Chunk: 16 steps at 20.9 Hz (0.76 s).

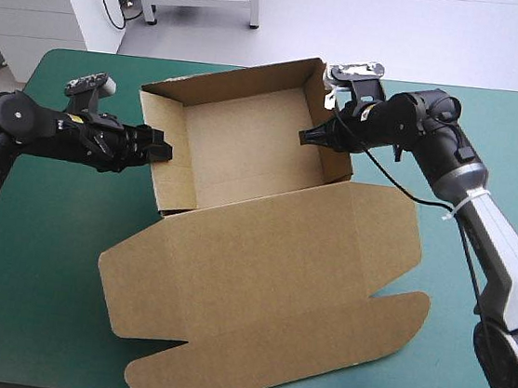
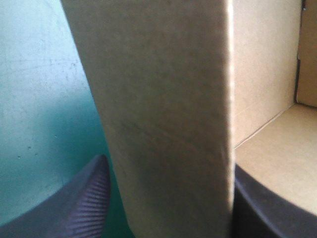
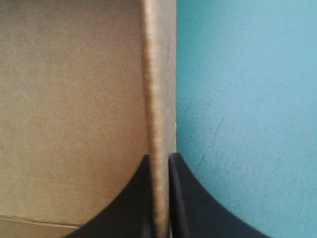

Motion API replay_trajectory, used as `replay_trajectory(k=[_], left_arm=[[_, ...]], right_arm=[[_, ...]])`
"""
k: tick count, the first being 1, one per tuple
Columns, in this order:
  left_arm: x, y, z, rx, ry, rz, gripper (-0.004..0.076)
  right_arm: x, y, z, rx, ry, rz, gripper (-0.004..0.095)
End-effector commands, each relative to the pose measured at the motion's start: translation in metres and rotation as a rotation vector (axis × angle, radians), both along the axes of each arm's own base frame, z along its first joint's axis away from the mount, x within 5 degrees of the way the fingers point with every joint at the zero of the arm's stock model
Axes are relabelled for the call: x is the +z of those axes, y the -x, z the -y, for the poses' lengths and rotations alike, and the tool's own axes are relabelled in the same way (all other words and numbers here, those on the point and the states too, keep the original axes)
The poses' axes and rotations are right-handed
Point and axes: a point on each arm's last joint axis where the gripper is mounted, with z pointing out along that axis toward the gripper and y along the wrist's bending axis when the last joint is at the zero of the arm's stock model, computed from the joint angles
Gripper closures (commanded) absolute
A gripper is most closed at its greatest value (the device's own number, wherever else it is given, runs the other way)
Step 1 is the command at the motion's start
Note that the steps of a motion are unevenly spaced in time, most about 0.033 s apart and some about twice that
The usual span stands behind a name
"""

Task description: Fold the box

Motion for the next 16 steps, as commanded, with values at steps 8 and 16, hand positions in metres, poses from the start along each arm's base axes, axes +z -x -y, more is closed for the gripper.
replay_trajectory(k=[8,16], left_arm=[[0.012,-0.009,0.040,-0.046,-0.041,0.187,0.0731],[0.035,-0.046,0.078,-0.171,-0.093,0.240,0.0731]], right_arm=[[0.030,0.012,0.005,-0.028,-0.069,0.080,0.0927],[0.006,0.010,0.016,-0.075,0.102,-0.042,0.0928]])
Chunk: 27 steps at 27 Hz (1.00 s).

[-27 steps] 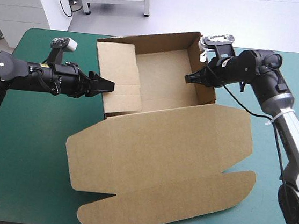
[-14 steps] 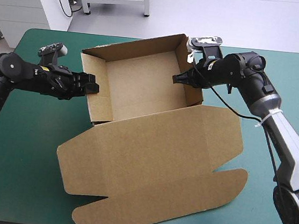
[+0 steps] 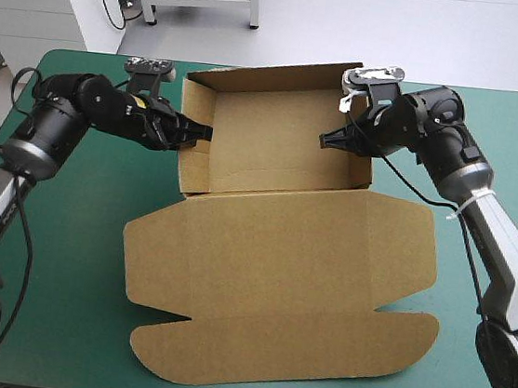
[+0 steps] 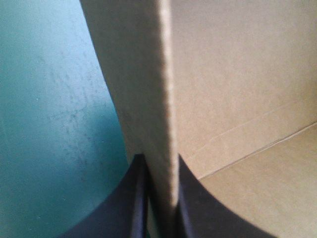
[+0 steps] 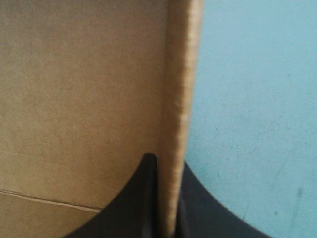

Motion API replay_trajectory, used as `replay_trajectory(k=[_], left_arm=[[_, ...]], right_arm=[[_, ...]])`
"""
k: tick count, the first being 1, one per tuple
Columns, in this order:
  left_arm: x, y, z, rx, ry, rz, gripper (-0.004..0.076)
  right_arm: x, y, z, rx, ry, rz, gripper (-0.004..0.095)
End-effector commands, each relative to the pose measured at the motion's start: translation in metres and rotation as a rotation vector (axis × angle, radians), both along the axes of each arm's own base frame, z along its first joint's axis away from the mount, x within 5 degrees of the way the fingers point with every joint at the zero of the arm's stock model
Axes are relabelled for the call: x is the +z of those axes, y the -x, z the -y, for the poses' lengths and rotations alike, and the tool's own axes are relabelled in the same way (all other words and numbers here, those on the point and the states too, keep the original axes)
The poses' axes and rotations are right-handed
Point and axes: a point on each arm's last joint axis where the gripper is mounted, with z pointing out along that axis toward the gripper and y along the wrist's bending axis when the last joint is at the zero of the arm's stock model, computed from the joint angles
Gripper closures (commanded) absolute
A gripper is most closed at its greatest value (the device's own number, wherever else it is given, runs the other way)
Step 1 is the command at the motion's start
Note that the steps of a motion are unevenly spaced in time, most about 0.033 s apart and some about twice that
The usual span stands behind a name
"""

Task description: Fold the box

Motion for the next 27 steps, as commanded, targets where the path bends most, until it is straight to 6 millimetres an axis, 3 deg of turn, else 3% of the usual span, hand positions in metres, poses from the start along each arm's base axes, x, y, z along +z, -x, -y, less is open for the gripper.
replay_trajectory(k=[1,7,10,19,22,27], left_arm=[[0.034,-0.007,0.018,-0.057,0.103,0.106,0.0731],[0.004,-0.032,0.024,-0.074,0.032,-0.025,0.0731],[-0.015,-0.040,0.028,-0.086,-0.022,-0.081,0.0731],[-0.068,-0.052,0.062,-0.106,-0.203,-0.181,0.0731],[-0.098,-0.057,0.080,-0.148,-0.220,-0.247,0.0731],[-0.114,-0.056,0.082,-0.173,-0.260,-0.329,0.0731]], right_arm=[[0.007,0.011,-0.002,0.033,-0.030,-0.004,0.0928],[-0.054,0.013,-0.002,0.027,0.008,-0.126,0.0929],[-0.075,0.016,-0.001,0.011,0.009,-0.172,0.0929],[-0.077,0.013,-0.002,0.004,-0.007,-0.147,0.0929],[-0.077,0.012,-0.002,0.004,-0.011,-0.130,0.0925],[-0.077,0.011,-0.001,-0.017,-0.012,-0.131,0.0882]])
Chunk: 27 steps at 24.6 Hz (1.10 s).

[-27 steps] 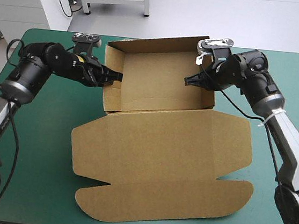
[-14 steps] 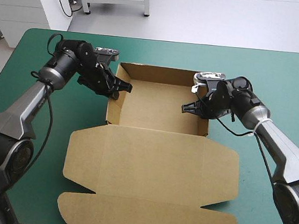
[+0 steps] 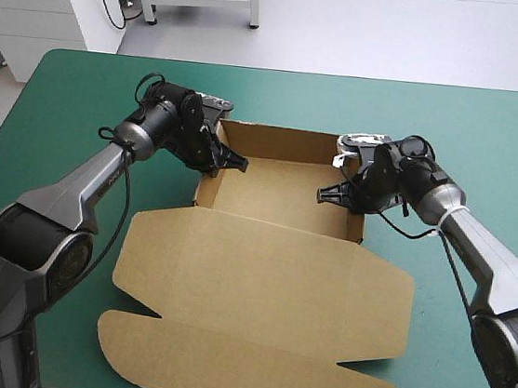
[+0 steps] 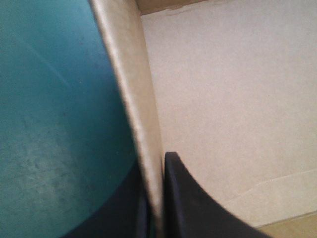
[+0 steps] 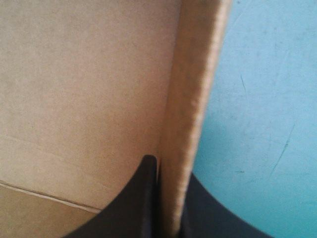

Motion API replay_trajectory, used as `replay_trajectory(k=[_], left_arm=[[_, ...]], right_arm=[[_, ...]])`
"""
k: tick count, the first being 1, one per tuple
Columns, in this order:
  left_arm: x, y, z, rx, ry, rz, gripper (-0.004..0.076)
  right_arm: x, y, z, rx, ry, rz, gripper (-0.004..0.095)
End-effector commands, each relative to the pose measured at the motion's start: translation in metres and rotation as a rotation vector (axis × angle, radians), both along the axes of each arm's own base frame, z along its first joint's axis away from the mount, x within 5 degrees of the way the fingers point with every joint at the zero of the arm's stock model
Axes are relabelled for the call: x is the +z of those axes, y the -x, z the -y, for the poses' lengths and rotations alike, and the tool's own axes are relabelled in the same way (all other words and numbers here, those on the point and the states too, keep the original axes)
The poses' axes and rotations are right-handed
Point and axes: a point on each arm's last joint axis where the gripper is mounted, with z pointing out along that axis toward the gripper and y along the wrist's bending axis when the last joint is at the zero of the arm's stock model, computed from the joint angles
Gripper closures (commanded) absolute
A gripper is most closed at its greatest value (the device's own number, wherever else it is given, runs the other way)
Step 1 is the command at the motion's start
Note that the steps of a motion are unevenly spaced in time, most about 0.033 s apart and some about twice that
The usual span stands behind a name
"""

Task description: Fold the box

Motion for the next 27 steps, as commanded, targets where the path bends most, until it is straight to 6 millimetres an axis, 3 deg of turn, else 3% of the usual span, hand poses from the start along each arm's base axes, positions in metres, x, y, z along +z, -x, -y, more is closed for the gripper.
replay_trajectory(k=[1,3,6,9,11,22,27], left_arm=[[0.001,0.014,0.019,-0.070,0.060,-0.066,0.0730],[0.003,0.016,0.018,-0.082,0.049,-0.088,0.0703],[0.004,0.018,0.017,-0.112,0.032,-0.102,0.0624],[0.003,0.021,0.016,-0.176,0.004,-0.126,0.0469],[0.009,0.019,0.016,-0.180,-0.002,-0.100,0.0417],[0.080,0.010,0.011,-0.179,-0.003,0.144,0.0416],[0.090,0.010,0.012,-0.166,0.013,0.174,0.0416]], right_arm=[[0.029,0.000,-0.004,0.047,-0.047,0.144,0.0851],[0.029,0.000,-0.004,0.004,-0.057,0.139,0.0651],[0.035,-0.002,-0.003,-0.006,-0.059,0.155,0.0526],[0.047,-0.005,-0.004,-0.004,-0.064,0.190,0.0526],[0.053,-0.006,-0.003,-0.002,-0.059,0.206,0.0527],[0.069,-0.005,0.006,0.007,0.060,0.211,0.0527],[0.070,-0.005,0.006,0.007,0.064,0.213,0.0527]])
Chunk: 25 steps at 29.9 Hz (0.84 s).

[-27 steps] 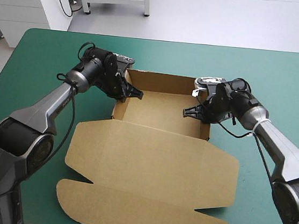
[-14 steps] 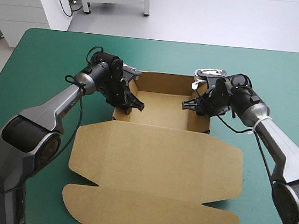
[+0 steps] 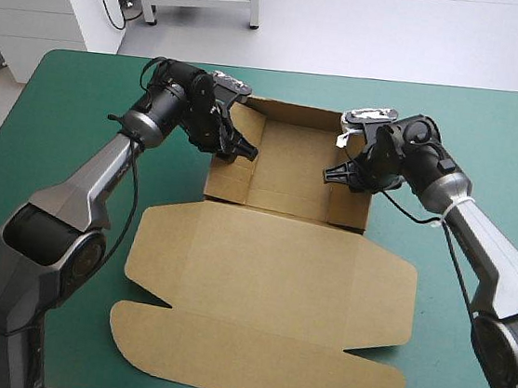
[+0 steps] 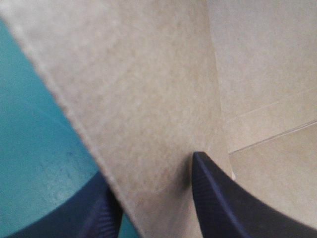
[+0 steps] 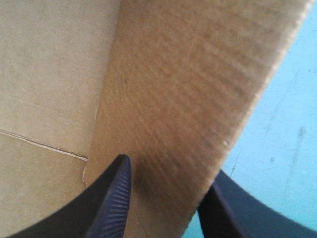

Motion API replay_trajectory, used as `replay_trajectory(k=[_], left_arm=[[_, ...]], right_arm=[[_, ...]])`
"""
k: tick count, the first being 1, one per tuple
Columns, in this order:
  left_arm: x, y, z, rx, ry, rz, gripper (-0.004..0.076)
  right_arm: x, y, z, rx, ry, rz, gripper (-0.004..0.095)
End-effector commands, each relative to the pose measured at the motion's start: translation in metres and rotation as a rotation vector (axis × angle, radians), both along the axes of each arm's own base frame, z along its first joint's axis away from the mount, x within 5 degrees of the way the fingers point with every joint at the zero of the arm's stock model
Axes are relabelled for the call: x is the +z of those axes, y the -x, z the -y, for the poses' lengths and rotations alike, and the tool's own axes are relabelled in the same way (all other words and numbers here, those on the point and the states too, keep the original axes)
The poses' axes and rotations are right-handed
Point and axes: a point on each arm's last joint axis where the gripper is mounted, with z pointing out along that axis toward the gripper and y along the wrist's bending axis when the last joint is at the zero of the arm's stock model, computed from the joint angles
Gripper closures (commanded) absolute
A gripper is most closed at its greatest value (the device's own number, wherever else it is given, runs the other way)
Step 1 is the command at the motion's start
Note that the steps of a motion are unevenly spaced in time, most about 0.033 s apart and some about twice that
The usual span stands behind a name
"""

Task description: Fold the box

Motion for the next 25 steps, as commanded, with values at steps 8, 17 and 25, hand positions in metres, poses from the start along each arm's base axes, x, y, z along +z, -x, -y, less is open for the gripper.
replay_trajectory(k=[8,17,25], left_arm=[[0.040,0.018,-0.004,-0.002,0.044,0.047,0.0416],[0.031,0.010,0.000,0.003,0.048,0.052,0.0419],[0.026,-0.001,0.003,0.012,0.059,0.127,0.0419]], right_arm=[[0.033,0.000,0.001,0.021,-0.028,0.171,0.0528],[0.018,-0.017,-0.008,-0.008,-0.086,0.216,0.0528],[-0.008,-0.029,-0.013,-0.005,-0.055,0.160,0.0528]])
